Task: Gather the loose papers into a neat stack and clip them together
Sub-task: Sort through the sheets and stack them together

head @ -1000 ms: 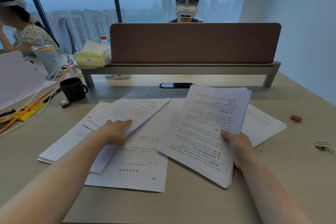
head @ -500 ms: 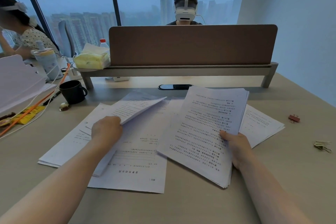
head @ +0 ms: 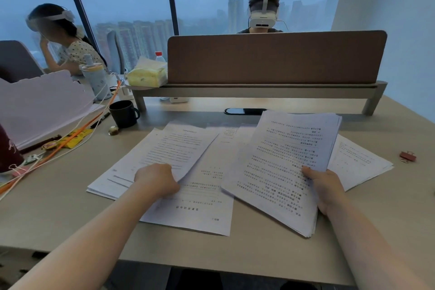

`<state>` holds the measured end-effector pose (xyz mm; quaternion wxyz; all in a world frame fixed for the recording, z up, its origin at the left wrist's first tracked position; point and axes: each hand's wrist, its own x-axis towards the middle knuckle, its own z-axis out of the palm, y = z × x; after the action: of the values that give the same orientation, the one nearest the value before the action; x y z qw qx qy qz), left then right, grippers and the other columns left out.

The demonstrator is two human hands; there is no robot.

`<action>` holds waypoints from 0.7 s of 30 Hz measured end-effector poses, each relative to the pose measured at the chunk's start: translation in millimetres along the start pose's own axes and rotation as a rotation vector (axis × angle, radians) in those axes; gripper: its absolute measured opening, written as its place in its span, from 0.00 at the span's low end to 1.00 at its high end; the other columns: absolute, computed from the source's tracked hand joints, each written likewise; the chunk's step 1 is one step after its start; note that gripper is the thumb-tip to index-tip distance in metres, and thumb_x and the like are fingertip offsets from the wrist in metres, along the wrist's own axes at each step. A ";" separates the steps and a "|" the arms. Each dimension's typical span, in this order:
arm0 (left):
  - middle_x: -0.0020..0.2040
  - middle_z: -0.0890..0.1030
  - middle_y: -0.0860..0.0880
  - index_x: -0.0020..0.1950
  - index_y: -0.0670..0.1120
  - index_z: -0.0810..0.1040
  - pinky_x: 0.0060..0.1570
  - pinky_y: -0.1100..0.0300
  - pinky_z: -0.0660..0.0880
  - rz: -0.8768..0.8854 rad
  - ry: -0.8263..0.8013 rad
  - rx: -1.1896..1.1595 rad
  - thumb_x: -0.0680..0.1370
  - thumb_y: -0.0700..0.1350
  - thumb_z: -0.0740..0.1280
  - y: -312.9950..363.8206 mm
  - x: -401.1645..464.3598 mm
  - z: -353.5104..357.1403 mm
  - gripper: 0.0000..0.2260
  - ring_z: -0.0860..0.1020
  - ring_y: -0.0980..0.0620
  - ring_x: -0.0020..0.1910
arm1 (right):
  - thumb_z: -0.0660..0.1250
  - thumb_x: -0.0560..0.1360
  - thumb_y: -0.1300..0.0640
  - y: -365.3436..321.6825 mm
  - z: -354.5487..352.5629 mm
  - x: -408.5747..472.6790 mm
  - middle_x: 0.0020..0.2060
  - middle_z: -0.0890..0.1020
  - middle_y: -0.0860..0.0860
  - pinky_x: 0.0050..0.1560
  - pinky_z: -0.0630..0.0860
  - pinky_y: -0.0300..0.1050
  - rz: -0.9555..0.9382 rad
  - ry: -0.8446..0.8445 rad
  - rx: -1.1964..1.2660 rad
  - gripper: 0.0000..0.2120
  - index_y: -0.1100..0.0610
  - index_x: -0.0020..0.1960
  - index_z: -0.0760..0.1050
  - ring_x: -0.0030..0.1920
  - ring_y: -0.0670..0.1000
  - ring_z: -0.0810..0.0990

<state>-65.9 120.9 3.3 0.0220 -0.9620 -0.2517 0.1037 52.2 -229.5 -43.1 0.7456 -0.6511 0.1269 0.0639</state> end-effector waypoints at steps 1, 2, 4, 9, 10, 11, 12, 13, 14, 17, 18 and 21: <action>0.60 0.77 0.49 0.65 0.51 0.72 0.51 0.55 0.74 -0.008 -0.040 -0.009 0.71 0.52 0.63 0.3 -0.9 0.8 0.22 0.75 0.47 0.59 | 0.66 0.77 0.65 0.0 0.1 0.0 0.49 0.83 0.59 0.54 0.78 0.61 -0.001 -0.002 -0.001 0.10 0.63 0.58 0.76 0.47 0.61 0.82; 0.64 0.76 0.48 0.69 0.51 0.69 0.54 0.54 0.74 -0.015 -0.083 -0.024 0.71 0.51 0.63 0.5 -0.7 1.4 0.26 0.74 0.47 0.62 | 0.66 0.77 0.65 -0.2 0.2 -0.5 0.48 0.83 0.58 0.54 0.78 0.61 -0.002 -0.003 -0.001 0.09 0.63 0.58 0.76 0.47 0.61 0.82; 0.69 0.72 0.47 0.75 0.51 0.62 0.61 0.52 0.73 -0.024 -0.154 -0.021 0.71 0.47 0.64 1.3 0.8 0.9 0.31 0.71 0.45 0.66 | 0.66 0.78 0.65 -0.9 0.6 -1.8 0.46 0.83 0.57 0.52 0.79 0.59 -0.003 -0.005 -0.001 0.09 0.62 0.57 0.76 0.45 0.60 0.82; 0.68 0.73 0.48 0.77 0.53 0.57 0.55 0.53 0.75 -0.012 -0.123 0.074 0.72 0.45 0.61 -2.0 6.6 4.4 0.33 0.72 0.43 0.63 | 0.66 0.78 0.66 -0.3 0.0 -2.3 0.46 0.83 0.57 0.47 0.78 0.53 -0.008 -0.008 0.019 0.09 0.63 0.57 0.76 0.44 0.58 0.82; 0.67 0.74 0.48 0.76 0.53 0.59 0.52 0.53 0.75 -0.012 -0.091 0.075 0.72 0.45 0.61 -3.4 7.5 6.1 0.31 0.73 0.43 0.63 | 0.66 0.78 0.65 -0.1 -0.1 -2.0 0.46 0.83 0.57 0.47 0.78 0.54 -0.007 -0.007 0.018 0.09 0.63 0.57 0.76 0.44 0.59 0.82; 0.66 0.75 0.49 0.75 0.53 0.62 0.51 0.54 0.75 -0.015 -0.053 0.072 0.73 0.45 0.61 -5.0 8.1 7.3 0.29 0.74 0.44 0.62 | 0.66 0.78 0.65 -0.1 -0.3 -1.5 0.46 0.83 0.57 0.48 0.79 0.54 -0.007 -0.006 0.017 0.09 0.63 0.58 0.76 0.45 0.59 0.82; 0.64 0.76 0.49 0.72 0.52 0.66 0.49 0.54 0.75 -0.018 -0.008 0.069 0.74 0.44 0.61 -6.9 9.2 8.6 0.25 0.75 0.45 0.60 | 0.66 0.78 0.65 0.0 -0.3 -1.2 0.47 0.83 0.58 0.48 0.79 0.55 -0.005 -0.007 0.017 0.09 0.63 0.58 0.76 0.45 0.60 0.82; 0.61 0.78 0.49 0.69 0.51 0.70 0.47 0.55 0.74 -0.023 0.040 0.061 0.75 0.43 0.61 -8.5 8.9 8.8 0.21 0.76 0.46 0.59 | 0.66 0.77 0.65 0.2 -0.3 -0.9 0.48 0.83 0.58 0.49 0.79 0.56 -0.004 -0.009 0.016 0.09 0.63 0.58 0.76 0.46 0.60 0.82; 0.59 0.79 0.48 0.65 0.50 0.73 0.44 0.56 0.73 -0.031 0.088 0.055 0.76 0.42 0.61 -9.7 9.0 8.7 0.17 0.77 0.46 0.56 | 0.66 0.77 0.65 0.4 0.0 -0.4 0.48 0.83 0.59 0.49 0.79 0.56 -0.003 -0.009 0.016 0.09 0.63 0.58 0.76 0.46 0.60 0.82; 0.51 0.79 0.48 0.57 0.46 0.77 0.40 0.57 0.72 -0.057 0.177 0.052 0.75 0.38 0.60 -5.4 3.3 0.6 0.13 0.79 0.46 0.51 | 0.66 0.77 0.65 1.5 0.2 1.7 0.49 0.83 0.59 0.49 0.79 0.56 0.000 -0.002 0.009 0.10 0.64 0.58 0.76 0.45 0.60 0.82; 0.48 0.78 0.48 0.56 0.45 0.77 0.39 0.57 0.72 -0.053 0.197 0.043 0.75 0.38 0.60 -0.5 -0.3 -3.4 0.12 0.79 0.45 0.50 | 0.66 0.77 0.65 1.6 0.4 2.3 0.48 0.83 0.59 0.49 0.79 0.56 0.000 -0.001 0.009 0.10 0.64 0.59 0.76 0.45 0.60 0.82; 0.42 0.73 0.49 0.50 0.46 0.76 0.39 0.57 0.72 0.015 0.222 -0.003 0.75 0.40 0.60 22.7 -16.0 -12.1 0.07 0.79 0.45 0.48 | 0.66 0.77 0.65 1.2 0.9 1.7 0.47 0.83 0.58 0.50 0.79 0.57 -0.003 -0.003 0.009 0.10 0.63 0.59 0.76 0.45 0.60 0.82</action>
<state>-66.1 93.4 16.0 0.0476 -0.9695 -0.2405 -0.0035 53.7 -228.6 -44.6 0.7488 -0.6478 0.1252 0.0629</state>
